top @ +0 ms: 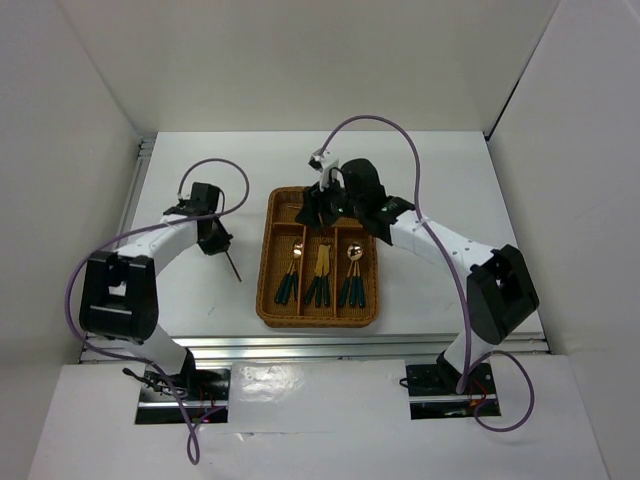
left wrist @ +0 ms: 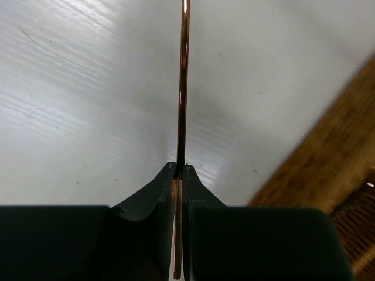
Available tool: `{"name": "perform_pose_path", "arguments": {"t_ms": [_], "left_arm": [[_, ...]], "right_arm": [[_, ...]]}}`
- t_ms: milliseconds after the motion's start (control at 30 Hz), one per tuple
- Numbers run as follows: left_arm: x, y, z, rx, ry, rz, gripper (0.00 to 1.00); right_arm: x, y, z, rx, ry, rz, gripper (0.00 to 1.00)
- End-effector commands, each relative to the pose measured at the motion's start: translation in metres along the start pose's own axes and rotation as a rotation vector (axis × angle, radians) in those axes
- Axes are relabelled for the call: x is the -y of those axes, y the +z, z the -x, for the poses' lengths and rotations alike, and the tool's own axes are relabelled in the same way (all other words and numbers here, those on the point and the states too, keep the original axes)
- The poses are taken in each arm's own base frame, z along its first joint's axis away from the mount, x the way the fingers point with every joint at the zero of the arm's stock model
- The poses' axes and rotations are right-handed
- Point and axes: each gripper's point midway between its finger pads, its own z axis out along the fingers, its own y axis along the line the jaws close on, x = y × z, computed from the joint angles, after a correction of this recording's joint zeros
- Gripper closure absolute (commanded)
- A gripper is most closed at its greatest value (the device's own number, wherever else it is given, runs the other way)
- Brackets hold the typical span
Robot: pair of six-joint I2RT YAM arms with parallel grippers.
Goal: Sort the eating utensils into containers
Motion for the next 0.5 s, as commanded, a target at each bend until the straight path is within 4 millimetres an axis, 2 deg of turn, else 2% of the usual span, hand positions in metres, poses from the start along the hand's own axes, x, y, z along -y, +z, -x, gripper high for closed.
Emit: {"name": "perform_pose_path", "arguments": {"t_ms": [0,133,167,233,333,467], "left_arm": [[0.035,-0.039,0.015,0.054,-0.046,-0.149,0.85],[0.049,-0.062,0.016,0.077,-0.039,-0.207,0.85],[0.05,-0.065,0.018,0.084,-0.04,-0.214,0.84],[0.058,-0.077,0.02,0.099,-0.042,-0.252,0.82],[0.069,-0.09,0.02,0.102,-0.045,-0.311,0.82],[0.078,-0.1,0.02,0.117,-0.033,-0.354,0.82]], "right_arm": [[-0.03,0.002,0.041,0.141,0.014,0.091,0.38],[-0.043,0.013,0.038,0.13,0.045,0.162,0.35],[-0.047,0.011,0.047,0.147,0.036,0.177,0.31],[-0.061,0.02,0.037,0.11,0.036,0.232,0.27],[-0.076,0.021,0.038,0.098,0.034,0.301,0.24],[-0.097,0.033,0.02,0.048,0.024,0.348,0.17]]}}
